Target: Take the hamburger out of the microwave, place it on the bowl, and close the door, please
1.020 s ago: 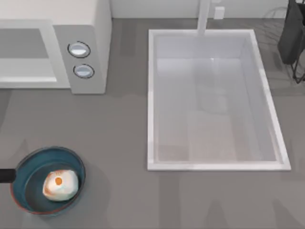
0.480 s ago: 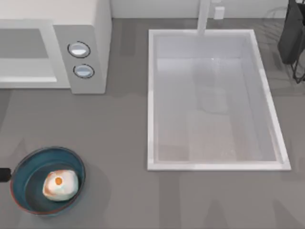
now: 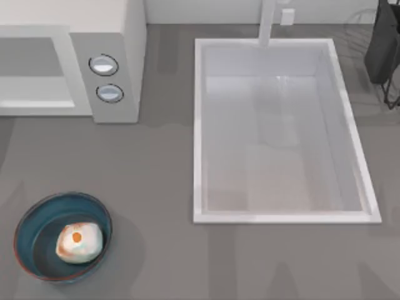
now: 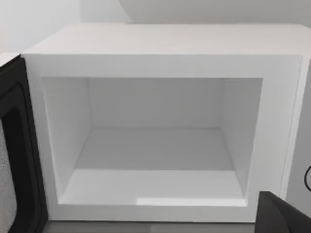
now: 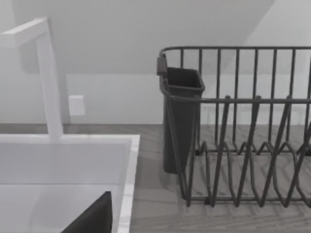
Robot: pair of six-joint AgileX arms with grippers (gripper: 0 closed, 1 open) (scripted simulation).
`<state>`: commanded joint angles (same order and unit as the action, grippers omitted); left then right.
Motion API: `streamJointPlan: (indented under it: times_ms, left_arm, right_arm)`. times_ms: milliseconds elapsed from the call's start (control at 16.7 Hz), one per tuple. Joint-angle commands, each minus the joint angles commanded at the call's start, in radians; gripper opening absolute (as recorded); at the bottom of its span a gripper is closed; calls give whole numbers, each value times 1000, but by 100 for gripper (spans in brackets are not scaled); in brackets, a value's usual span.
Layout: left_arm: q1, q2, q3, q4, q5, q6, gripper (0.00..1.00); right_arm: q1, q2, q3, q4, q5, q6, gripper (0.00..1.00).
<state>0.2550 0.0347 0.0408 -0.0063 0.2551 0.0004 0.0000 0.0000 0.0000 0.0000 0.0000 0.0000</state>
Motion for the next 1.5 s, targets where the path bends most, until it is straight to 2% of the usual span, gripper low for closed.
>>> streamJointPlan:
  times_ms: [240,540,900,1020,1320,1500]
  left_arm:
    - [-21,-17,0,-17,-21,0,0]
    - [-154,-105,27,-134,-154,-1,0]
    - [-178,-107,34,-146,-178,-2,0]
    - [-237,-94,55,-153,-237,-2,0]
    - [-479,-36,106,-146,-478,-2,0]
    - [-559,-10,116,-130,-559,-2,0]
  right_arm:
    - [0,0,0,0,0,0,100]
    - [0,0,0,0,0,0,100]
    - [0,0,0,0,0,0,100]
    - [0,0,0,0,0,0,100]
    - [0,0,0,0,0,0,100]
    - [0,0,0,0,0,0,100]
